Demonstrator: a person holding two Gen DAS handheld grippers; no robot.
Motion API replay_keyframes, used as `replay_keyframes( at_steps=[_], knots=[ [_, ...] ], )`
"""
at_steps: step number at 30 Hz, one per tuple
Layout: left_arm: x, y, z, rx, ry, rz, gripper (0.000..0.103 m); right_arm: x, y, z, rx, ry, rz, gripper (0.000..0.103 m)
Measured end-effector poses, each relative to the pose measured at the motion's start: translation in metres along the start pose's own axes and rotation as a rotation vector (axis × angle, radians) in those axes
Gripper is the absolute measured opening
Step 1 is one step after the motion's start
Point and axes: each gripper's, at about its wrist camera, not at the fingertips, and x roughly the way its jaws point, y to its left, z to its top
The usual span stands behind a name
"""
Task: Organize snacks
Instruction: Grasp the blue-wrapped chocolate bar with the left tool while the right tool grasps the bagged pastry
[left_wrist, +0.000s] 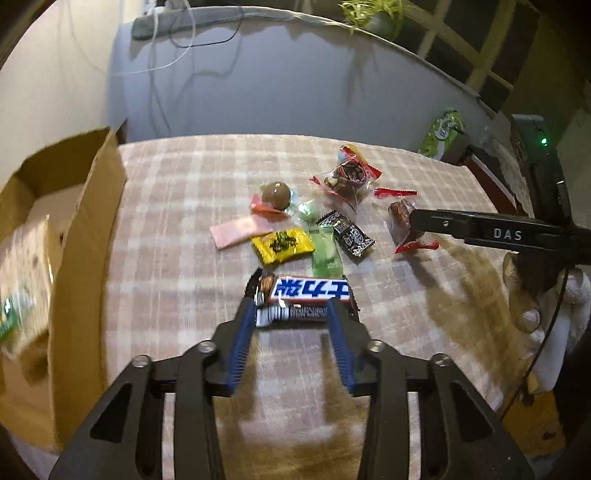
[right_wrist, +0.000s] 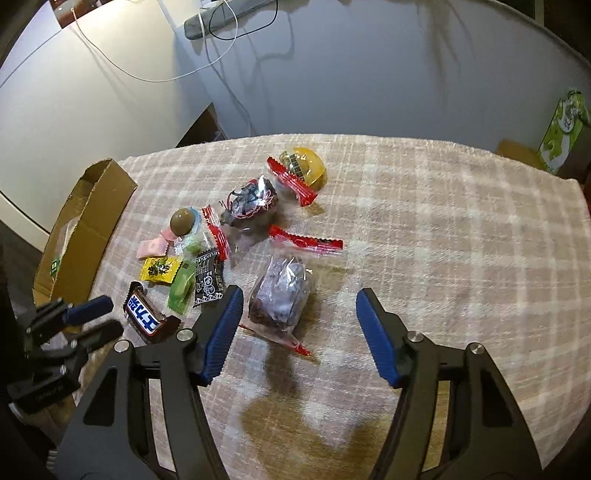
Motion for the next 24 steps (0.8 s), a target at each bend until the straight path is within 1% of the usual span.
replay_keyframes(
  at_steps=[1,2,3,8,10,11,13,15,18,21,22,24],
  knots=[
    [0.002,-0.001,0.0,-0.011,0.012,-0.009,0.054,0.002,0.0,0.0,0.0,0.003,0.003,0.067],
    [0.004,-0.002,0.0,-0.019,0.02,-0.012,0.066,0.004,0.001,0.001,0.0,0.009,0.006,0.067],
    [0.007,-0.002,0.001,-0.034,0.028,-0.011,0.069,0.005,0.002,0.002,0.001,0.013,0.007,0.067],
    [0.023,-0.001,0.007,-0.091,0.062,-0.034,0.07,0.017,0.009,0.007,-0.007,0.035,0.0,0.067],
    [0.029,-0.001,0.011,-0.11,0.066,-0.046,0.07,0.023,0.01,0.009,-0.003,0.046,-0.012,0.067],
    [0.031,-0.003,0.014,-0.115,0.058,-0.039,0.07,0.025,0.01,0.01,-0.003,0.05,-0.018,0.067],
    [0.034,-0.006,0.019,-0.115,0.043,-0.027,0.07,0.028,0.01,0.011,-0.009,0.056,-0.028,0.061],
    [0.038,-0.01,0.024,-0.106,0.04,-0.012,0.07,0.029,0.01,0.012,-0.011,0.061,-0.034,0.052],
    [0.043,-0.018,0.024,-0.067,0.04,0.024,0.07,0.03,0.01,0.012,-0.027,0.068,-0.048,0.043],
    [0.046,-0.027,0.019,-0.015,0.037,0.069,0.067,0.029,0.009,0.01,-0.047,0.077,-0.056,0.038],
    [0.047,-0.028,0.018,-0.003,0.036,0.08,0.062,0.028,0.008,0.01,-0.05,0.077,-0.058,0.037],
    [0.046,-0.031,0.014,0.026,0.03,0.103,0.058,0.023,0.003,0.008,-0.056,0.076,-0.057,0.037]
  ],
)
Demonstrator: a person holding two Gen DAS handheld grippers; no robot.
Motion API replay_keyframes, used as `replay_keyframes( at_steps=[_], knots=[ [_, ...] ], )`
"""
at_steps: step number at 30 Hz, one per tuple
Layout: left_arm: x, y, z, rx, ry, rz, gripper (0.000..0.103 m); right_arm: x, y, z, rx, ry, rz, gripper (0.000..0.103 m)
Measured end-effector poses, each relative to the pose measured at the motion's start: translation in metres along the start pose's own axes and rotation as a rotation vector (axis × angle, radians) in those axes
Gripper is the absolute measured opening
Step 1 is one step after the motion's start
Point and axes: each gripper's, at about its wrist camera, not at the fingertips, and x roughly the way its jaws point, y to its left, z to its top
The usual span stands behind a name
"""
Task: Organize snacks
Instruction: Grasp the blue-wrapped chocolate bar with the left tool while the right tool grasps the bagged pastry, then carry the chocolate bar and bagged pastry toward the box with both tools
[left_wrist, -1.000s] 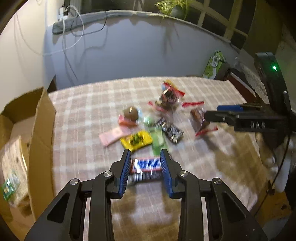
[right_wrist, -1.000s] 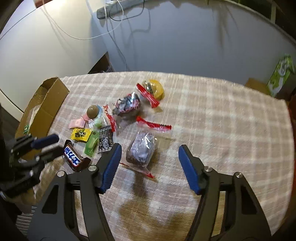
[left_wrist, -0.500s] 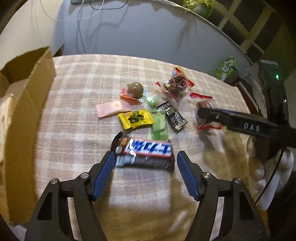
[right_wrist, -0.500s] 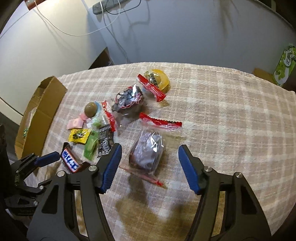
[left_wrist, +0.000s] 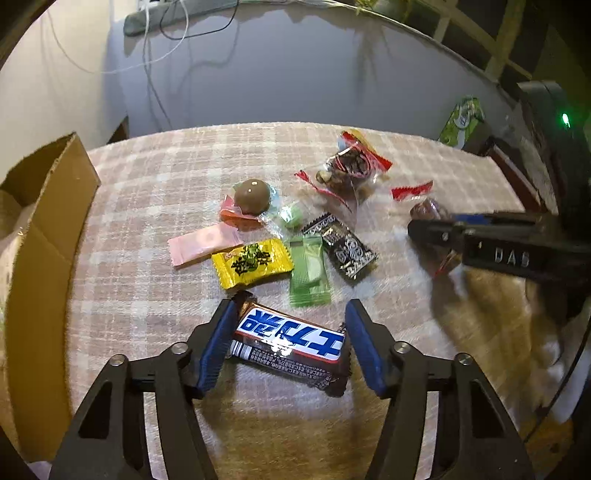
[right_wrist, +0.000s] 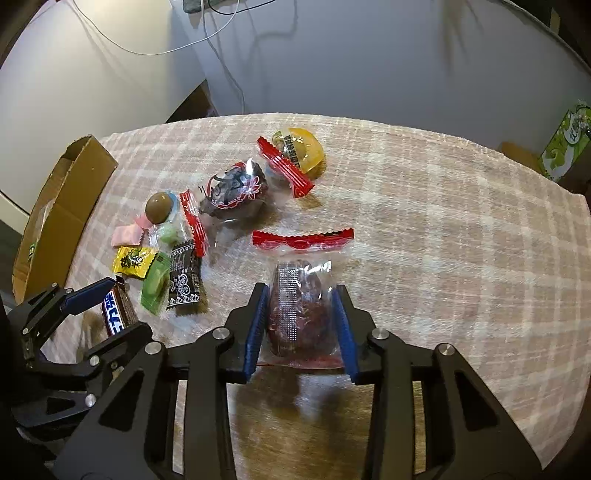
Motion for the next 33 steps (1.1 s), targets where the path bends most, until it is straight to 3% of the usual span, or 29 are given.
replay_keyframes(
  at_steps=[3,11,22,33],
  knots=[
    [-0.002,0.0,-0.004,0.024,-0.008,0.026,0.053,-0.001,-0.001,-0.001,-0.012,0.001,-0.002,0.036],
    [-0.014,0.01,-0.014,0.076,-0.004,0.027,0.052,-0.002,-0.002,-0.005,-0.017,-0.003,0.0,0.036],
    [-0.026,0.006,-0.02,0.06,-0.027,-0.004,0.05,-0.011,-0.011,-0.013,0.011,-0.022,0.013,0.035],
    [-0.061,0.01,-0.01,0.061,-0.119,-0.031,0.05,-0.039,-0.006,-0.014,0.0,-0.056,0.005,0.034]
  ],
)
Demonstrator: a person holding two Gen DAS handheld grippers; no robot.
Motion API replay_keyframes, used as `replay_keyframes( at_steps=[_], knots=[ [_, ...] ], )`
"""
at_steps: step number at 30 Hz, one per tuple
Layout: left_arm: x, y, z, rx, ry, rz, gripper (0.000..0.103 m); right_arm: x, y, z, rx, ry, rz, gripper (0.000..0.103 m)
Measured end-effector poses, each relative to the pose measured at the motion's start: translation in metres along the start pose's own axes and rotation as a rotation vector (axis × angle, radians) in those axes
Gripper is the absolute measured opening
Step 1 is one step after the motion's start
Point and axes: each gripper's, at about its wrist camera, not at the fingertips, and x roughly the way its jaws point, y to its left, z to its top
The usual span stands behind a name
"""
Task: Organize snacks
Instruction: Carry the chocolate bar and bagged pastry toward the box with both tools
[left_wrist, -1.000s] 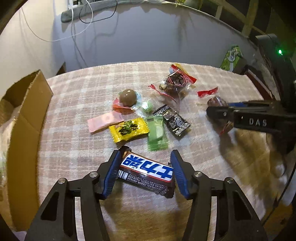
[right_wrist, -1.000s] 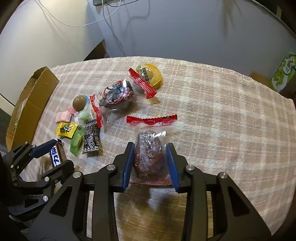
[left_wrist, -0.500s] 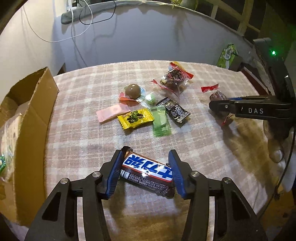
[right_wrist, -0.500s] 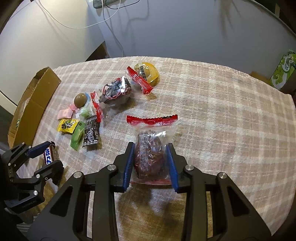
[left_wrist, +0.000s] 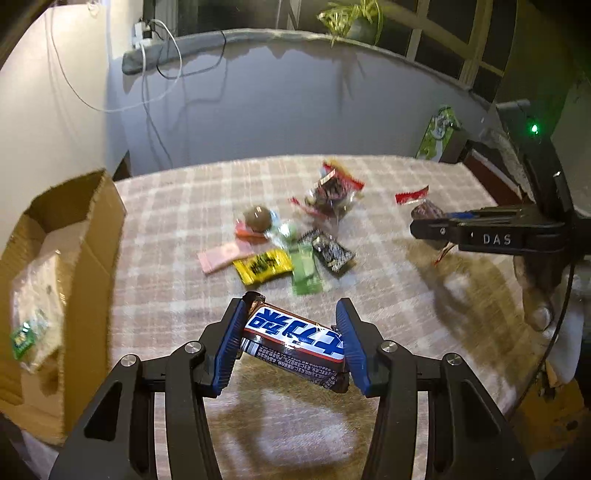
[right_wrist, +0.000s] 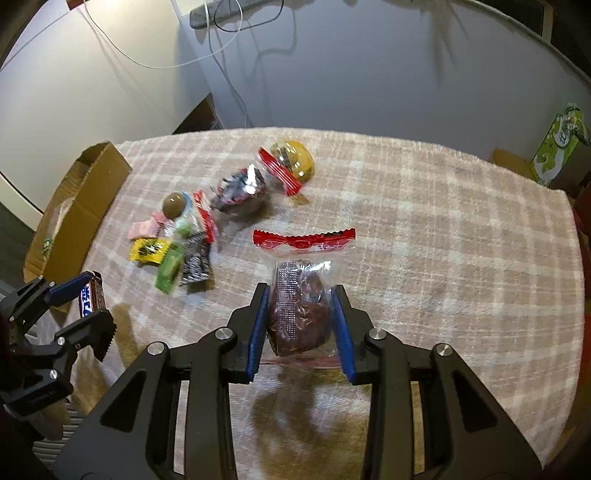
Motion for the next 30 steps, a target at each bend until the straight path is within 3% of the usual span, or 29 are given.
replay_keyframes(
  at_steps=[17,30],
  knots=[
    [-0.073,0.052,0.011,-0.051,-0.176,0.083,0.05,-0.025,0.083,0.046,-0.095,-0.077,0.074,0.034],
    [-0.095,0.122,-0.007,-0.159,-0.216,0.158,0.05,-0.012,0.178,0.076,-0.213,-0.084,0.135,0.034]
  ],
)
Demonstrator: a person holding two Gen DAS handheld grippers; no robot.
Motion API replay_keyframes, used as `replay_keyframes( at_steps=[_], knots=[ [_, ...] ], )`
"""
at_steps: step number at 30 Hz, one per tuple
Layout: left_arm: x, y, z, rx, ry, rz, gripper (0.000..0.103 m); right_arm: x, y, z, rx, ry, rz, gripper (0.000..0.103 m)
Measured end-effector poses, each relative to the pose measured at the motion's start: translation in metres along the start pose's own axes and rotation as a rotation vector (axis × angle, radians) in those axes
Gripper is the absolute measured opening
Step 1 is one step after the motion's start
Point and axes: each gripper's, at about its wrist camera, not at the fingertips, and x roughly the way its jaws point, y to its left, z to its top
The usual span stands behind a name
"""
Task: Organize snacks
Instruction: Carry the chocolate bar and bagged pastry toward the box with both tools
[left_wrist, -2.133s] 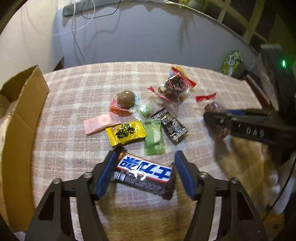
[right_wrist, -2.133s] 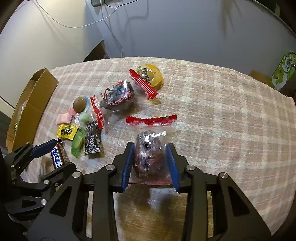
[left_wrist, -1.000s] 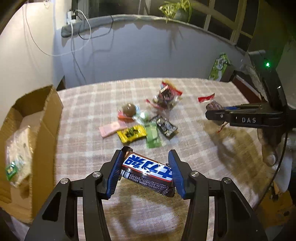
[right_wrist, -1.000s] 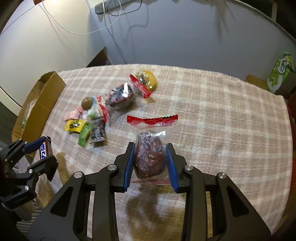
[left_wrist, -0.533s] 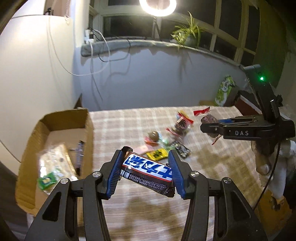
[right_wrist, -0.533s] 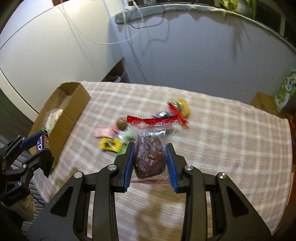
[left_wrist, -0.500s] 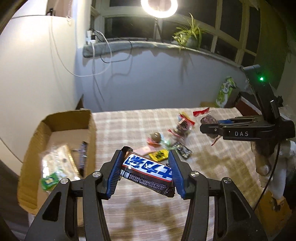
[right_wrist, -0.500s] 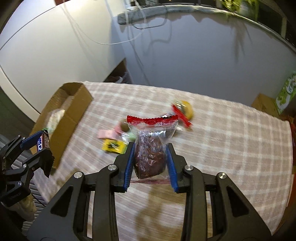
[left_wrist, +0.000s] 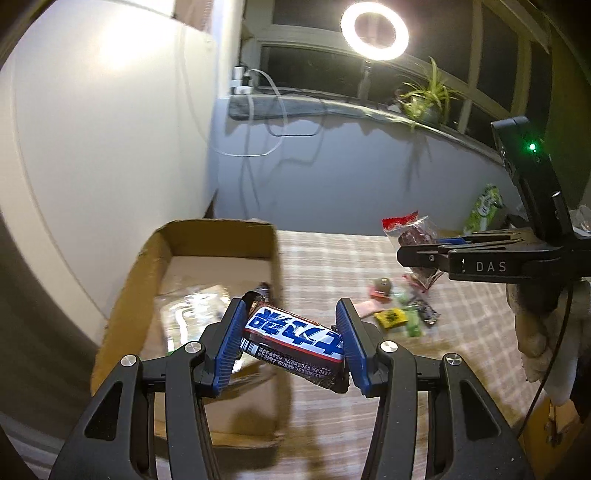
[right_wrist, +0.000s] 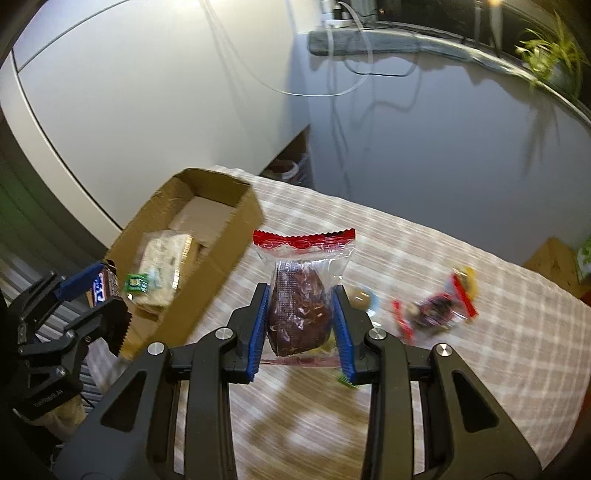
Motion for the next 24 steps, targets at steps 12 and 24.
replay_keyframes(
  at_steps=[12,24],
  knots=[
    [0.002,0.051,-0.006,-0.065,0.0,0.063,0.05,0.043,0.067,0.031,-0.077,0.025,0.069,0.034],
    [0.02,0.074,-0.013,-0.093,0.034,0.079,0.05,0.089,0.106,0.047,-0.128,0.078,0.105,0.034]
  ],
)
